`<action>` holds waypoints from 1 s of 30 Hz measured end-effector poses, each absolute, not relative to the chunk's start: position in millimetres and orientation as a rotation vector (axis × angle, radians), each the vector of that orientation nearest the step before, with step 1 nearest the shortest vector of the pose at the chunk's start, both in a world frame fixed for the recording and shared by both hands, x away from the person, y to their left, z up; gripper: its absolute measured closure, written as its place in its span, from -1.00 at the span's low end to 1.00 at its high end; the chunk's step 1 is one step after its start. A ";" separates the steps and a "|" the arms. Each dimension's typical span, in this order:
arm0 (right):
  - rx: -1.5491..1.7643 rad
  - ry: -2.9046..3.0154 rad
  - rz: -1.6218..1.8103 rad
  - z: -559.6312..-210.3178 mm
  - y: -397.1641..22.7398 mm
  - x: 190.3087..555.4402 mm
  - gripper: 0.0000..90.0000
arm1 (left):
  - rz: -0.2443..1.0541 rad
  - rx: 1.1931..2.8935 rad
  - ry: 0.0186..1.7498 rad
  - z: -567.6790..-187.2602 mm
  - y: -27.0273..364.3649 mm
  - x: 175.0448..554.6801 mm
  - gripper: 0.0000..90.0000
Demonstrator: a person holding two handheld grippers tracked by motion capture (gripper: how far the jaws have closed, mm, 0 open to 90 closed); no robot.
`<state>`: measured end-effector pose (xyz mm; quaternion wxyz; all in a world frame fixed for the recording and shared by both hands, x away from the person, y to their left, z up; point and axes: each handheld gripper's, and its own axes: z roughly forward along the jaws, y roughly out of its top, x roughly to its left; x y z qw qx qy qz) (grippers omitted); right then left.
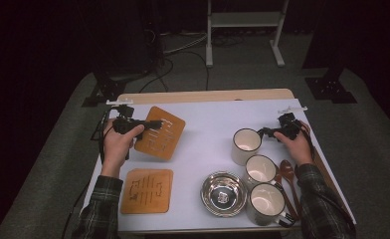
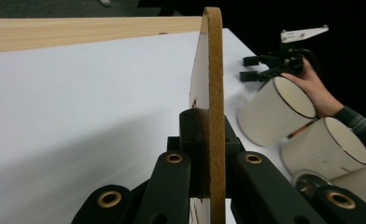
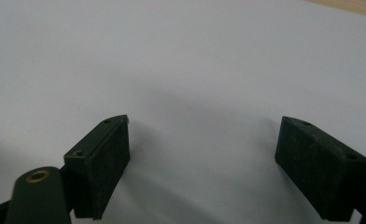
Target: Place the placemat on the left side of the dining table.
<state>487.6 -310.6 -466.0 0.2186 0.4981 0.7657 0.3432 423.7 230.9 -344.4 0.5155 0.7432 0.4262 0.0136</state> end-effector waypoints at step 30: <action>1.382 2.118 0.953 -466.0 -310.8 487.6 -0.64 | 0.076 1.794 1.153 -364.6 248.0 463.8 0.92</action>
